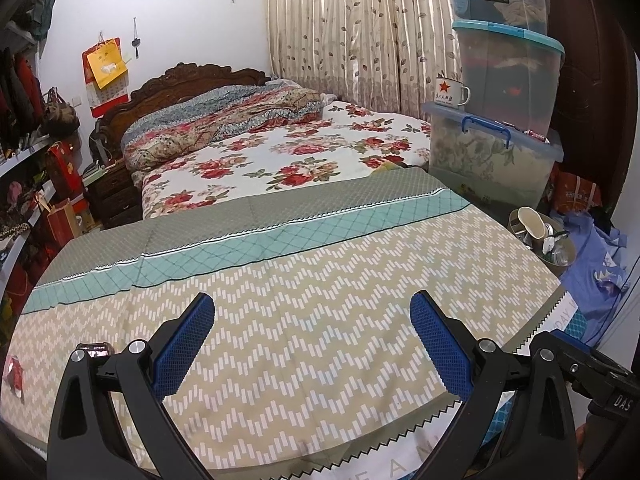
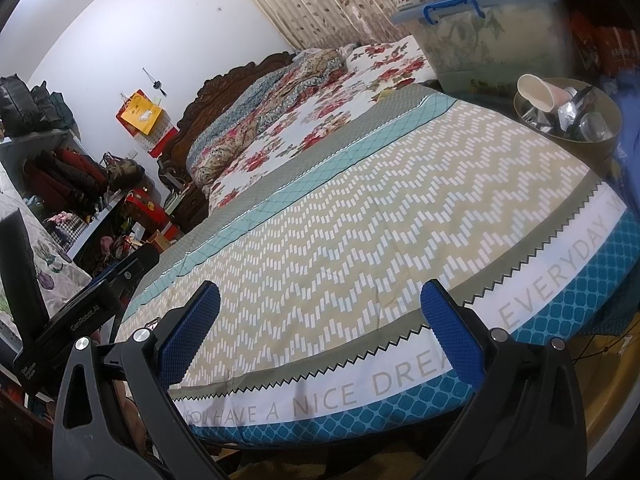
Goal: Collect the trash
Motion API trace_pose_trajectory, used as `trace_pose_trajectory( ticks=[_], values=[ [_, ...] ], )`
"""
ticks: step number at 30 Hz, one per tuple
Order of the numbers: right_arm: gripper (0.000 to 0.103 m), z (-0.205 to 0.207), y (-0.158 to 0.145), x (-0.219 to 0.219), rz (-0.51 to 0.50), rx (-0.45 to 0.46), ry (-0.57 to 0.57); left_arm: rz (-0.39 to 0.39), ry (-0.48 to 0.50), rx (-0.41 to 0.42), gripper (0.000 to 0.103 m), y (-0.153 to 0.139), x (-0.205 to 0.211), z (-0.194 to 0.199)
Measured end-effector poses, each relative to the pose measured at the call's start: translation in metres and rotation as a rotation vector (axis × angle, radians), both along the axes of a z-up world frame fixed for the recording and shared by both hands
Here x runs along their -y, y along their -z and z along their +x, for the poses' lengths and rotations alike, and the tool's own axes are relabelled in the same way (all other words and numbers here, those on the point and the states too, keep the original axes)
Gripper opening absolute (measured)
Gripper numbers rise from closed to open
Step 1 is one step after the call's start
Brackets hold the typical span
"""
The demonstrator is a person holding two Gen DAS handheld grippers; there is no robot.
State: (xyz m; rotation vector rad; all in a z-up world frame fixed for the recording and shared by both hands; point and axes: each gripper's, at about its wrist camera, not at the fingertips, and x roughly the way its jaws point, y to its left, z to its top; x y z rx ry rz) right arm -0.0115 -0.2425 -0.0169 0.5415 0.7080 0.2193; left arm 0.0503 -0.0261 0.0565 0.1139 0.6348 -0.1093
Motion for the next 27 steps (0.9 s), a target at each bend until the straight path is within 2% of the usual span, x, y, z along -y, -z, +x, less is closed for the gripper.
trace_pose_trajectory(
  ticks=[27],
  values=[
    [0.099,0.0008,0.0033,0.0010,0.002,-0.003,-0.010,-0.004,-0.001,0.003,0.094,-0.0039,-0.0005,-0.0005]
  ],
)
